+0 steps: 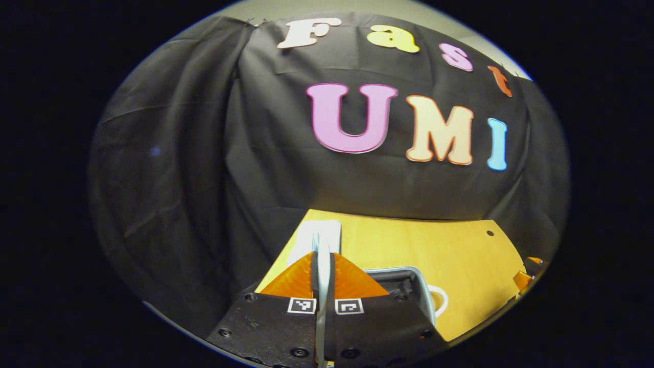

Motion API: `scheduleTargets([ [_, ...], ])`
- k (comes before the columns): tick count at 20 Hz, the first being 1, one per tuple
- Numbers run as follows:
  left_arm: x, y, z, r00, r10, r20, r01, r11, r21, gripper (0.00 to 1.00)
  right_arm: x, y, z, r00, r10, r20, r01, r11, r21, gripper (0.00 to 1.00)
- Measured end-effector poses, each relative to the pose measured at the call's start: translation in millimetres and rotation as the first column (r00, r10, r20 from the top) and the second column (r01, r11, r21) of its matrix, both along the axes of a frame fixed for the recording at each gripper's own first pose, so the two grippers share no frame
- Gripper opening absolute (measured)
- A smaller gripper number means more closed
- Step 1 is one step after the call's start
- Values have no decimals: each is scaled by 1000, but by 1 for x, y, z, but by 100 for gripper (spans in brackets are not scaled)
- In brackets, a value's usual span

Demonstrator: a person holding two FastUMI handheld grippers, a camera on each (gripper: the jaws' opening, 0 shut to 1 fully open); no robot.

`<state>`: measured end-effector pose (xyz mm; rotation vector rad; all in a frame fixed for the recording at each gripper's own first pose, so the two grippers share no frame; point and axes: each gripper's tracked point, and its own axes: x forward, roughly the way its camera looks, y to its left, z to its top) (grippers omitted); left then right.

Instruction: First open the suitcase, pack the skin care products into it, and then close the suitcase.

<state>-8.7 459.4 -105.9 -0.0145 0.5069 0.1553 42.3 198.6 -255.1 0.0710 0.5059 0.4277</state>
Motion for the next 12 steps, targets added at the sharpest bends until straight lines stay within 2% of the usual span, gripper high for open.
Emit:
scheduleTargets([
  [4, 15, -67, -9, 998, -61, -16, 61, 998, 11, 0, 2, -39, 3, 1000, 16, 18, -16, 1000, 20, 98],
  [7, 25, -112, -26, 997, -71, -15, 71, 997, -34, 0, 5, -82, 5, 999, 25, 42, -25, 1000, -10, 98],
  [12, 30, -180, -71, 991, -121, -52, 116, 989, -93, 0, 20, -145, 11, 999, -24, 42, 26, 999, -40, 98],
])
